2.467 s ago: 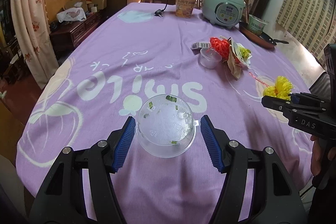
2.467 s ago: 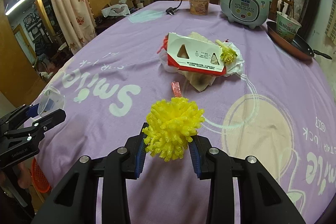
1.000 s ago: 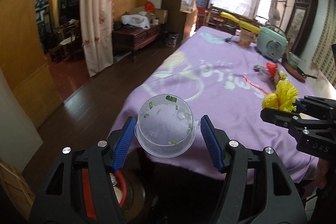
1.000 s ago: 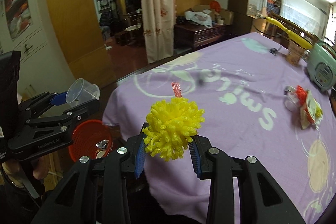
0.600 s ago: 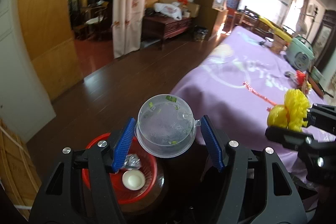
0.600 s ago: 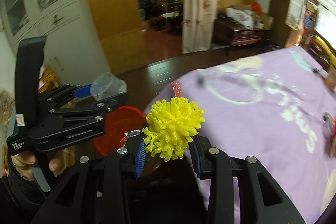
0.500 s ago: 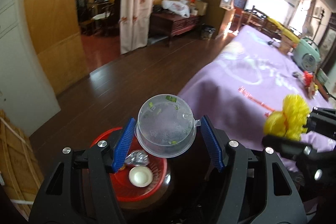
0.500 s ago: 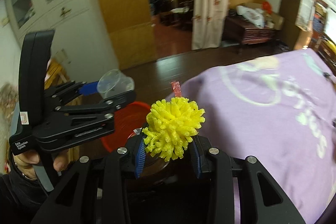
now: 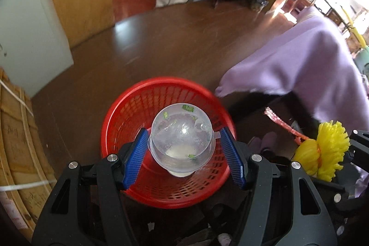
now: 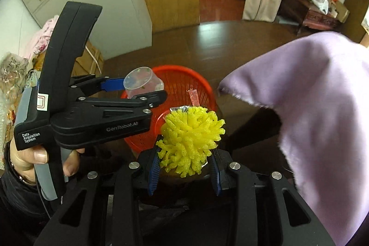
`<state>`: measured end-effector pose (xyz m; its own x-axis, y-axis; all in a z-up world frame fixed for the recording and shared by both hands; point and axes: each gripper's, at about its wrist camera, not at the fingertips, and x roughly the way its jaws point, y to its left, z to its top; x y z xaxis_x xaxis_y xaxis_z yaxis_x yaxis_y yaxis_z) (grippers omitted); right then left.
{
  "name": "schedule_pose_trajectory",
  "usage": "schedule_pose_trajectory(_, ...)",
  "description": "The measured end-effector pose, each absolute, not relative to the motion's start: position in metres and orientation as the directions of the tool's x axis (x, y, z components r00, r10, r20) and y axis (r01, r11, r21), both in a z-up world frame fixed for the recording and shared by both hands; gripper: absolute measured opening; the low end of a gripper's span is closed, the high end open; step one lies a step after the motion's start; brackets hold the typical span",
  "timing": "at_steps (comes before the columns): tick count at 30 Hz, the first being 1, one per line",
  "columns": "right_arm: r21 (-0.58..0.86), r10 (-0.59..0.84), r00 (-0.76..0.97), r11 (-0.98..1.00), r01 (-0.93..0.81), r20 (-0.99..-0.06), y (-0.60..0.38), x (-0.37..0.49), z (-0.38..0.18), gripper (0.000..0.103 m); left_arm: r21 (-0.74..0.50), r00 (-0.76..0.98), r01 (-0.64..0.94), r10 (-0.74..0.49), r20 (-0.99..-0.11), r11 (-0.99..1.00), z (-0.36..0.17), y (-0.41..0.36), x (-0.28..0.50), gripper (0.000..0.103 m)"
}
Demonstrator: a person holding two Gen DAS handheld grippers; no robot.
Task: Collect trash
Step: 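Carry clear cup and yellow pom-pom to the red basket and release both, then move both tools back over the table toward the paper box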
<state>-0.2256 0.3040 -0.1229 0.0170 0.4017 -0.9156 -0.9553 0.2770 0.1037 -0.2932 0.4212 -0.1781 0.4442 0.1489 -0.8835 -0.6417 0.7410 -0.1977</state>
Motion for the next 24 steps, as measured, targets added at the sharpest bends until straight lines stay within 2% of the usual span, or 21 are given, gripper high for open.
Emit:
schedule_pose_trajectory(13, 0.166, 0.31, -0.088, 0.238, -0.957, -0.947, 0.354, -0.223, -0.182, 0.038, -0.15, 0.345, -0.676, 0.13, -0.929, 0.721, -0.216, 0.441, -0.29, 0.063)
schedule_pose_trajectory(17, 0.185, 0.321, -0.105, 0.232, -0.955, -0.941, 0.355, -0.223, -0.184, 0.05, -0.119, 0.313, -0.682, 0.141, -0.939, 0.722, -0.218, 0.442, -0.285, 0.067)
schedule_pose_trajectory(19, 0.185, 0.323, -0.106, 0.225, -0.957, -0.94, 0.352, -0.219, -0.183, 0.054, -0.119, 0.311, -0.687, 0.142, -0.94, 0.717, -0.217, 0.443, -0.284, 0.074)
schedule_pose_trajectory(24, 0.208, 0.331, -0.126, 0.227, -0.952, -0.935, 0.345, -0.216, -0.184, 0.054, -0.108, 0.308, -0.697, 0.16, -0.938, 0.708, -0.209, 0.445, -0.283, 0.076)
